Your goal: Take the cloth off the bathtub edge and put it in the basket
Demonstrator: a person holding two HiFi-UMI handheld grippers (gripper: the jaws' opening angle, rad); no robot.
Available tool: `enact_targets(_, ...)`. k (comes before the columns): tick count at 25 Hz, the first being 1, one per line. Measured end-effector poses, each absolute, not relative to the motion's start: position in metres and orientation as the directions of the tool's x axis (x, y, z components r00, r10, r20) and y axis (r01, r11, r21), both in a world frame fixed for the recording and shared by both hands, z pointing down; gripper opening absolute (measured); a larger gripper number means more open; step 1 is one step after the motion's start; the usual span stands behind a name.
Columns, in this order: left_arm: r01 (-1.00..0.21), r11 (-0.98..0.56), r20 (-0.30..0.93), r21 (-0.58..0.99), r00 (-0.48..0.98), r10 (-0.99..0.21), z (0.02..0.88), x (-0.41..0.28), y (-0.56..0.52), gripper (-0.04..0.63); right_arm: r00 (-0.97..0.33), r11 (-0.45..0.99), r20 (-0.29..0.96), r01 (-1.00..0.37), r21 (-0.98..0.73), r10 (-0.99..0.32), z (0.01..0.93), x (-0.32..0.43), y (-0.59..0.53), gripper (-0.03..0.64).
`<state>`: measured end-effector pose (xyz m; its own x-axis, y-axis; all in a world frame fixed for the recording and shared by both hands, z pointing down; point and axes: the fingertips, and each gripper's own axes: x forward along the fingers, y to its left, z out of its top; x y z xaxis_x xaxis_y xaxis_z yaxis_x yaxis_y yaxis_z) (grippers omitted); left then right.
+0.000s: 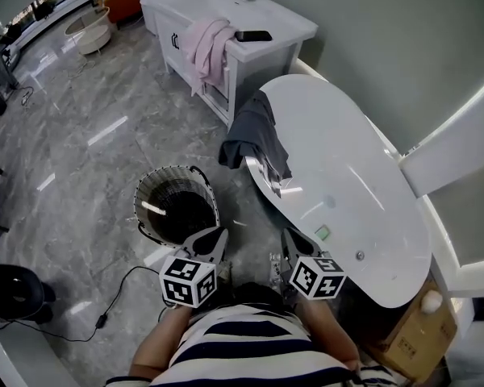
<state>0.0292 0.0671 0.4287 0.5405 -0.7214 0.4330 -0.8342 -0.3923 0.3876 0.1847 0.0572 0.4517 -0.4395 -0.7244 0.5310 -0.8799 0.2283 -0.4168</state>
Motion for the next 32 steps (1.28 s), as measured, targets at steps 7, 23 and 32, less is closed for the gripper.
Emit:
enact_targets(7,-0.830,-0.384,0.445,0.404,0.545,-0.711,0.439,-0.003,0.042,0.018,-0.430,0.229,0.539,-0.887,-0.400,-0.724,0.451,0.155,0.027,0.026)
enact_targets(23,-0.797,-0.308,0.428,0.520,0.555,-0.713,0.456,-0.017,-0.036,0.018,-0.497,0.346,0.583,-0.867,-0.358,-0.642,0.465,0.127,-0.071,0.026)
enact_targets(32,-0.793,-0.299,0.453,0.531,0.564,-0.690,0.466,0.004,-0.098,0.018,-0.562,0.431,0.600,-0.825,-0.365,-0.569,0.476,0.122,-0.144,0.026)
